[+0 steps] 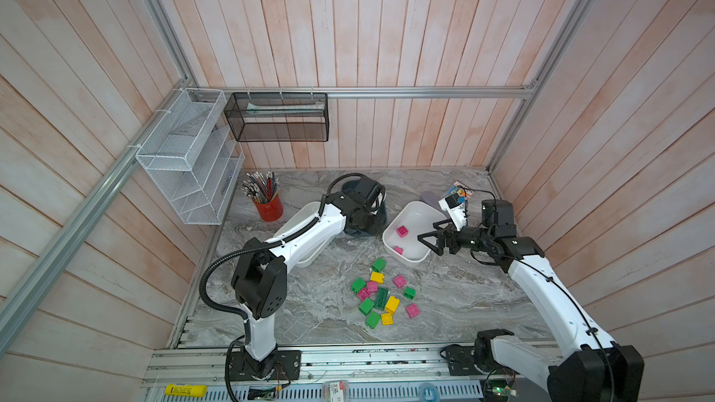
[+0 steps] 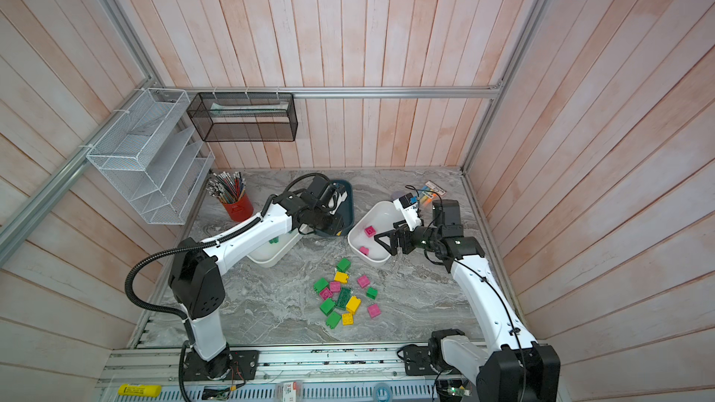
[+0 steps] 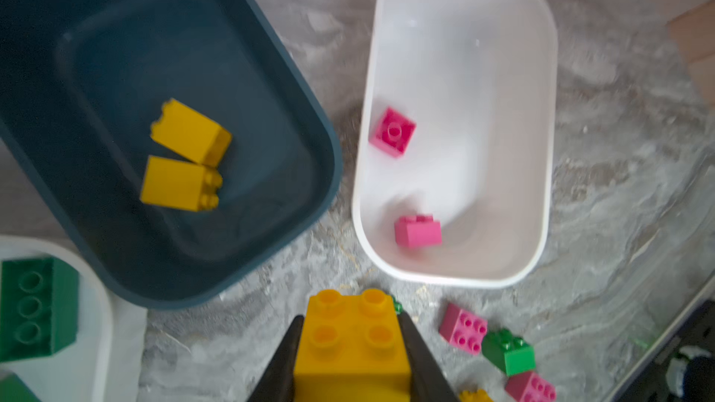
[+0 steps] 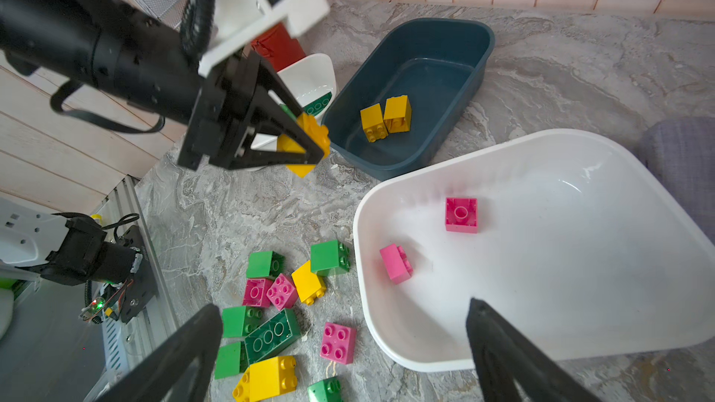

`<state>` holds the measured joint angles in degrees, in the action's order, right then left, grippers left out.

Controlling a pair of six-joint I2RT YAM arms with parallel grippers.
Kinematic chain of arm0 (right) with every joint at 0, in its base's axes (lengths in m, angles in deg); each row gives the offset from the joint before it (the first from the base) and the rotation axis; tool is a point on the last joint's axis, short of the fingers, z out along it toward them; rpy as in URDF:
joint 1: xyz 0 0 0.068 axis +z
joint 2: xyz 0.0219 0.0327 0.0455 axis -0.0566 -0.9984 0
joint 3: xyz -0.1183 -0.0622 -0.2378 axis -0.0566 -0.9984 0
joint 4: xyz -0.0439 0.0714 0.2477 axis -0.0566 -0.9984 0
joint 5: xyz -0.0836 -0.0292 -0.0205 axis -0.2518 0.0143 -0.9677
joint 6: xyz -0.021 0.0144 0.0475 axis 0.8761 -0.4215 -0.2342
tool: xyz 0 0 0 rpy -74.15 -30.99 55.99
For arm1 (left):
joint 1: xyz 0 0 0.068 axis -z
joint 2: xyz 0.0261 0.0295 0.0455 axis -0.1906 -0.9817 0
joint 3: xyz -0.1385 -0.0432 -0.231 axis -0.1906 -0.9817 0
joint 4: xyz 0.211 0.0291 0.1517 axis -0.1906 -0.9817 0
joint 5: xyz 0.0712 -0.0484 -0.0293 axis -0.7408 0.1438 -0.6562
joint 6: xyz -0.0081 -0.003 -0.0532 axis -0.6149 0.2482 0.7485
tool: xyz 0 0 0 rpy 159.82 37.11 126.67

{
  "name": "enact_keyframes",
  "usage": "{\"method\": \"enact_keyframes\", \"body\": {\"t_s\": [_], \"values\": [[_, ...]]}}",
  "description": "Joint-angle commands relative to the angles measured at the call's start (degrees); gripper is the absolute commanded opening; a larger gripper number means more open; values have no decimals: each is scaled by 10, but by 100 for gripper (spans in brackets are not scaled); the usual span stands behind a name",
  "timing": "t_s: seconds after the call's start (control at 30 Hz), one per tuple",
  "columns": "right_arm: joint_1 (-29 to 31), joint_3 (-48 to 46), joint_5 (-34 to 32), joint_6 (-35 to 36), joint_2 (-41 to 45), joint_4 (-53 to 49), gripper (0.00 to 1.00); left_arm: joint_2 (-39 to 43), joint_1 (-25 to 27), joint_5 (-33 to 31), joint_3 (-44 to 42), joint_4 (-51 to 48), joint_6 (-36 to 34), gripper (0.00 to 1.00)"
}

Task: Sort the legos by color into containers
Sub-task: 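Grasp another yellow brick with the left gripper and drop it into the teal bin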

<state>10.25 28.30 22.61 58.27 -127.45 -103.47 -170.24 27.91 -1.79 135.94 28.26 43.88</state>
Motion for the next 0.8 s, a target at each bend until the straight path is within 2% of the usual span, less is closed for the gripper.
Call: {"method": "enact_keyframes", "body": {"t_s": [0.0,0.2,0.47,0.5,0.6,0.77], "values": [[-5,18,-4,2,-6,10,98,-64,-20,-13,45,3,12,31],[-9,24,0,4,-20,15,98,-174,-36,-43,138,10,29,31],[-16,31,2,15,-30,7,98,-251,-37,-66,195,-5,46,34],[-17,31,4,16,-31,6,98,-253,-37,-69,195,-3,47,37],[-19,33,8,19,-33,2,98,-255,-38,-74,207,-13,42,56],[-25,34,13,27,-31,-6,98,-207,-31,-54,213,-40,40,69]]}}
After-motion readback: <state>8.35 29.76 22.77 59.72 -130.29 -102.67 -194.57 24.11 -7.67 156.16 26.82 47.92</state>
